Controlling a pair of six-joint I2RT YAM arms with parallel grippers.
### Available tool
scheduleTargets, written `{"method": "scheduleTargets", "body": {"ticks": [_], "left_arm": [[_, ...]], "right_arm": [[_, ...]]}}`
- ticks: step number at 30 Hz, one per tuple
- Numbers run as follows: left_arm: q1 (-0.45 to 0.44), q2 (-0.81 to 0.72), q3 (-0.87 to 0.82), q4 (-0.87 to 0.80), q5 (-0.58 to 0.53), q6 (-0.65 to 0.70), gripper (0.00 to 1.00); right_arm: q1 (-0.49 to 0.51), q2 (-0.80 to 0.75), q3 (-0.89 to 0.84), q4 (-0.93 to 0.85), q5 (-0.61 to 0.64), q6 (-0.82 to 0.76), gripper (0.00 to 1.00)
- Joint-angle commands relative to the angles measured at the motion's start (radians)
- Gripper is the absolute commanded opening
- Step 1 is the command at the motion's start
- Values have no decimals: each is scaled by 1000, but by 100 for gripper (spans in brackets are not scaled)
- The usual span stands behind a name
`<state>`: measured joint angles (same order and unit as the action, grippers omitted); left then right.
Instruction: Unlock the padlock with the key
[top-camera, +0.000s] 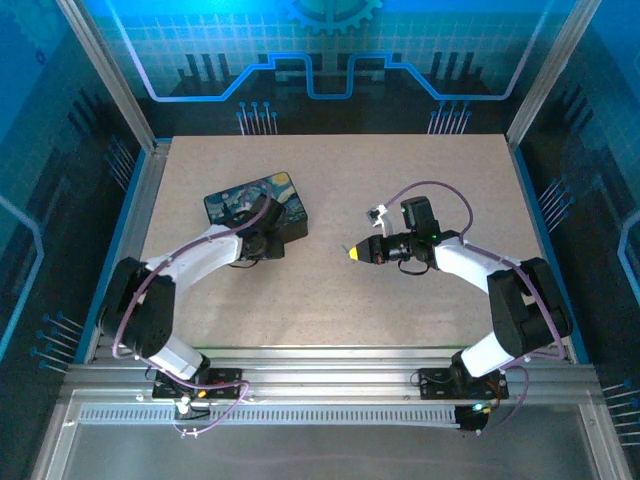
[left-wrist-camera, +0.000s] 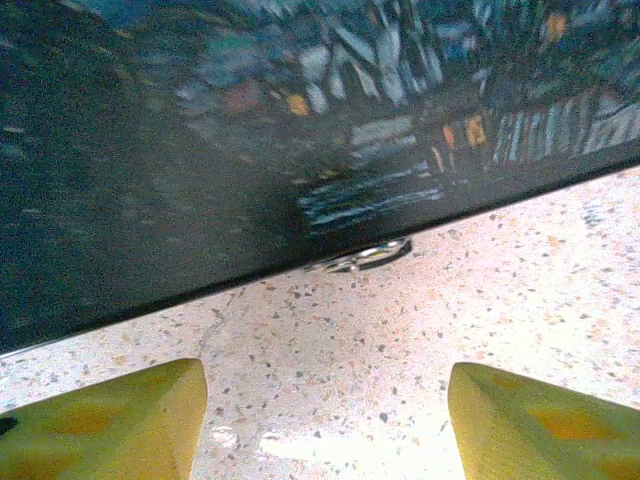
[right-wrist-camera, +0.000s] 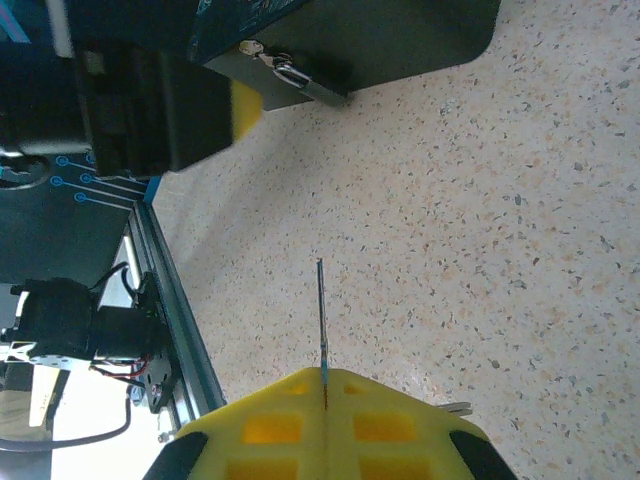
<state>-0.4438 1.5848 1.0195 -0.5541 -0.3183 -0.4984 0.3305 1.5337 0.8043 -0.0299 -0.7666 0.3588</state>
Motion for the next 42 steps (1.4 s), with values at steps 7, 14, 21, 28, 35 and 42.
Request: {"method": "scheduleTargets", "body": {"ticks": [7,14,21,28,35,42], "left_arm": [[6,135,35,129,-117,-59,67],[4,216,73,183,-133,-112,66],[-5,244,45,247,-214,-168,58],[-8,259,-8,352,-252,-174,51],[-9,256,-59,425,-278,-160,38],[-8,255,-74,463,-287,-124,26]], "right_arm": [[-12,17,-4,6,-15,-11,1],[-15,41,0,18,-22,-10,1],[-25,61,3,23,-29,-16,2],[-27,84,-2,32,-36,-19,2],[-27,104,-7,48,-42,-12,2],[-22,111,-9,50,-46,-12,2]]}}
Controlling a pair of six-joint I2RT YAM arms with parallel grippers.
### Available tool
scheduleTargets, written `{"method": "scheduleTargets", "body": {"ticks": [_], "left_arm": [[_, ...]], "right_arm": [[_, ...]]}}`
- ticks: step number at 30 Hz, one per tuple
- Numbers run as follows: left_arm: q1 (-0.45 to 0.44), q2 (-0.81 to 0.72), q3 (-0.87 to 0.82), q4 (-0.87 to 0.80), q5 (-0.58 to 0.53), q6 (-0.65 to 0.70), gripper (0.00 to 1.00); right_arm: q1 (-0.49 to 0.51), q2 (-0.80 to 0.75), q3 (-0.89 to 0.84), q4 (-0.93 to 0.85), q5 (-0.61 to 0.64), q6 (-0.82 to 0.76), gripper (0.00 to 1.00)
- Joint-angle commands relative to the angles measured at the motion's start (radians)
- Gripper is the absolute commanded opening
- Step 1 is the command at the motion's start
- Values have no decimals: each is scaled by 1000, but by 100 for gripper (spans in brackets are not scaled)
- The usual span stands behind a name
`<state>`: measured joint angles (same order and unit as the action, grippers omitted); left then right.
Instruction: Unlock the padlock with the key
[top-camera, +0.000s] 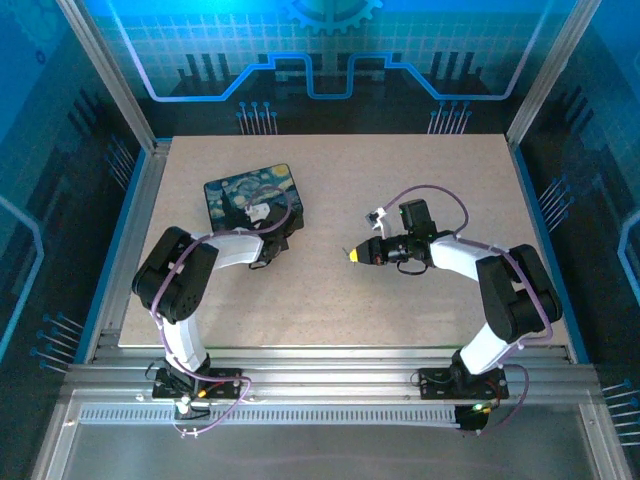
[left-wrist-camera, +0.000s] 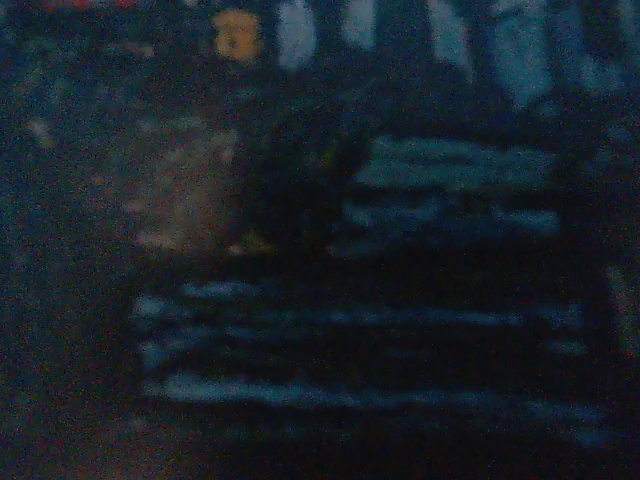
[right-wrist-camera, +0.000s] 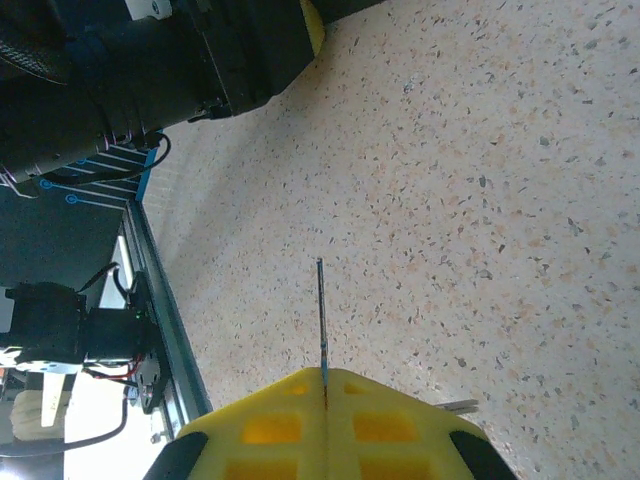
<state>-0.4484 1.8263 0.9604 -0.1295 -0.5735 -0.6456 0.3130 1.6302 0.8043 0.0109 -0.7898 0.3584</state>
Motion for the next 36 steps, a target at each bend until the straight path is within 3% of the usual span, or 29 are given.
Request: {"method": "scheduleTargets", "body": {"ticks": [1,7,18,23,30,36], "left_arm": [[-4,9,-17,39,-31,27,24],[-4,-42,13,-78,39,36,15],[-4,-258,98,-483,370,12,8],[-1,-310,176,-642,557,-22,5],[4,-325,269,-695,808,-167,4],[2,-364,302,-707,901,-297,3]], "right_arm": [[-4,14,-10,9,-20,-12,2],[16,14,2,-22,1,-29,2],[84,3,19,-16,30,-10,2],[159,-47,14,2,75,24,2],[296,-81,19,72,177,71,1],[327,-84,48,55,199,55,1]]}}
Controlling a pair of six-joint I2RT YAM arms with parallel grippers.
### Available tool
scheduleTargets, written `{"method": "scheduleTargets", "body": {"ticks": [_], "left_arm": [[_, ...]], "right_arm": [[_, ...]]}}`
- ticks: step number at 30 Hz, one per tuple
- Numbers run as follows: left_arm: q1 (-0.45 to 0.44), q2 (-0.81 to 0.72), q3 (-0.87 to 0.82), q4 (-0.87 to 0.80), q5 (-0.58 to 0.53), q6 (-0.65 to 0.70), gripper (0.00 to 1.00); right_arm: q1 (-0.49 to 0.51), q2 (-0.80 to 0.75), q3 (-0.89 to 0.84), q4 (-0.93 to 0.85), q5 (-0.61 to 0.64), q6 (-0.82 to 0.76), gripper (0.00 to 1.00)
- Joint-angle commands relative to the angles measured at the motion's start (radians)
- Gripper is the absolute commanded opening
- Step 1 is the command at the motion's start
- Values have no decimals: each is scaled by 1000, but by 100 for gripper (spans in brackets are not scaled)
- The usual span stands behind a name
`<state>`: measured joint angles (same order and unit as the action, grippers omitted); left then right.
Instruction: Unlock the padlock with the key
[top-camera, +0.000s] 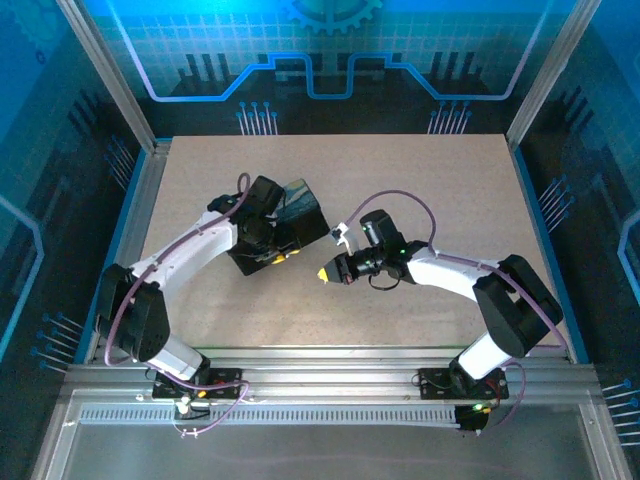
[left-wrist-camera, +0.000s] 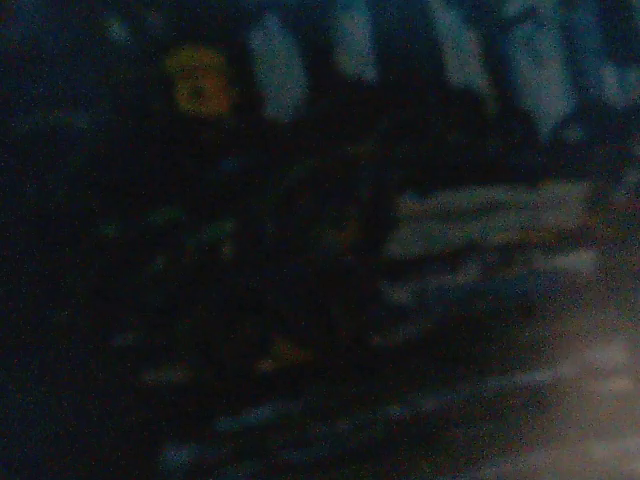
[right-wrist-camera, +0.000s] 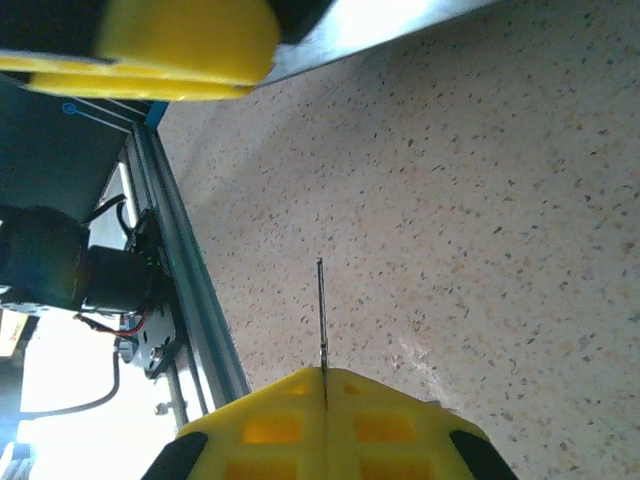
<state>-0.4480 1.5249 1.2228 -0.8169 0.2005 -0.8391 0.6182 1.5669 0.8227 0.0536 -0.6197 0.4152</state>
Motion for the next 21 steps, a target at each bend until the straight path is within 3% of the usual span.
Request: {"method": "scheduleTargets", "body": {"ticks": [1,21], "left_arm": [[2,-75,34,-12,141,-123,3],[19,-132,-14,9,181,-197,2]], "right_arm": [[28,-25,26,25,33,-1,1],[40,-77,1,161,-79,-55,0]]}}
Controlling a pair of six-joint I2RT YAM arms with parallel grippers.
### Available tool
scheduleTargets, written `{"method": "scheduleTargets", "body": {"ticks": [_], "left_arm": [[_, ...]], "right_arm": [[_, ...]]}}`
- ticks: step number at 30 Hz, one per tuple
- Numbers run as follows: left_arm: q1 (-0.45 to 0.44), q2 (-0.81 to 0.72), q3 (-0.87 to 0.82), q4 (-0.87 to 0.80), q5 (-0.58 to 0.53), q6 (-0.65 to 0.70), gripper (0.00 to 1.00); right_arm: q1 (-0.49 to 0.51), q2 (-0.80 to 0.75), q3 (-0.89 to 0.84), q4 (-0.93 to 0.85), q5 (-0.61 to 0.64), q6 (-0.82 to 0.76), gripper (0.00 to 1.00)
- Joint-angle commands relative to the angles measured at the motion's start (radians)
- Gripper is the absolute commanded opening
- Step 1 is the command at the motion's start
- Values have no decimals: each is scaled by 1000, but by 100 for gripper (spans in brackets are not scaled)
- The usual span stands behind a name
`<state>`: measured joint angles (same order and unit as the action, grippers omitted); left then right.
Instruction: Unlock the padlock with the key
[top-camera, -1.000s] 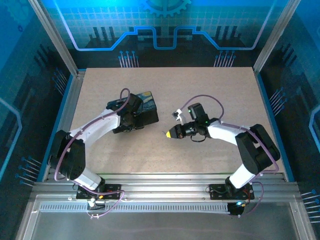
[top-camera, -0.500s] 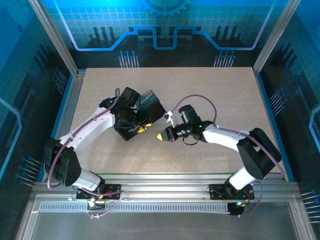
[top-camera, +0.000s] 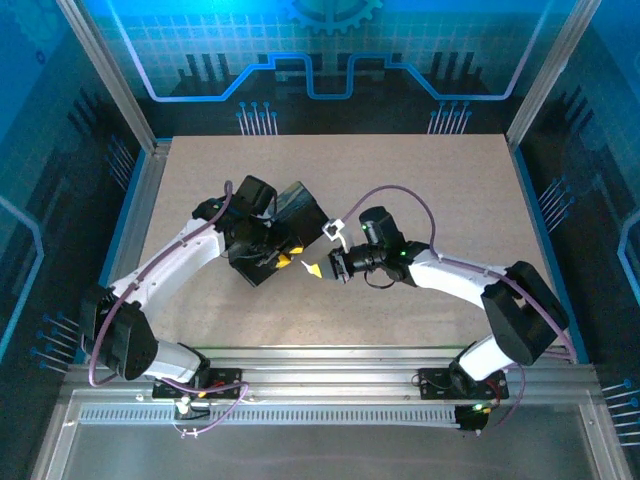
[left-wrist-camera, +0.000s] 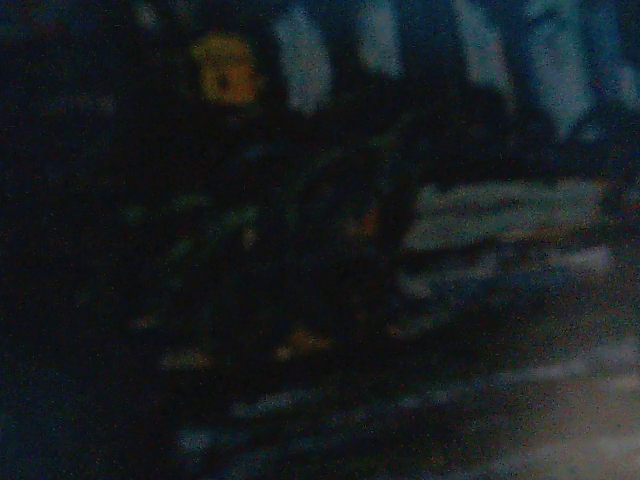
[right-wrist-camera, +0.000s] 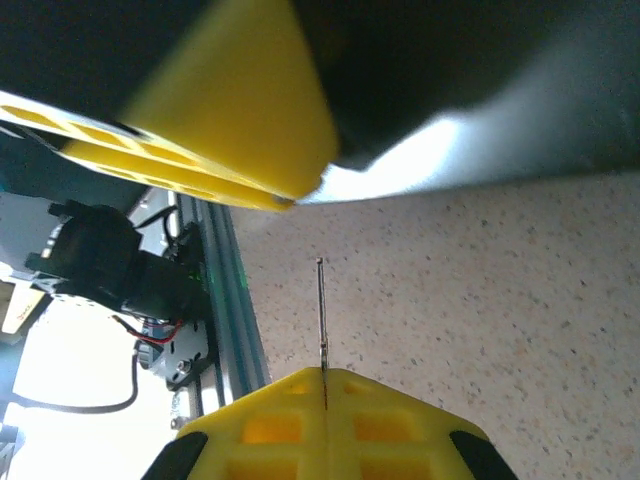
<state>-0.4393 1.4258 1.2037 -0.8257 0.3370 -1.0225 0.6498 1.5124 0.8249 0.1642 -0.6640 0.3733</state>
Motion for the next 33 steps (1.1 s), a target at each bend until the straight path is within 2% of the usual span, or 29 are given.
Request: {"method": "scheduleTargets", "body": {"ticks": [1,24,33], "left_arm": [[12,-34,4,18,47,-13,2],[43,-76,-44,46,74,-26,0],[47,-79,-45,51,87,-23,0]], "right_arm": [[8,-15,4,53,-38,-12,0],[8,95,127,74,-50,19,0],[14,111,122,132,-50,34,0]]}}
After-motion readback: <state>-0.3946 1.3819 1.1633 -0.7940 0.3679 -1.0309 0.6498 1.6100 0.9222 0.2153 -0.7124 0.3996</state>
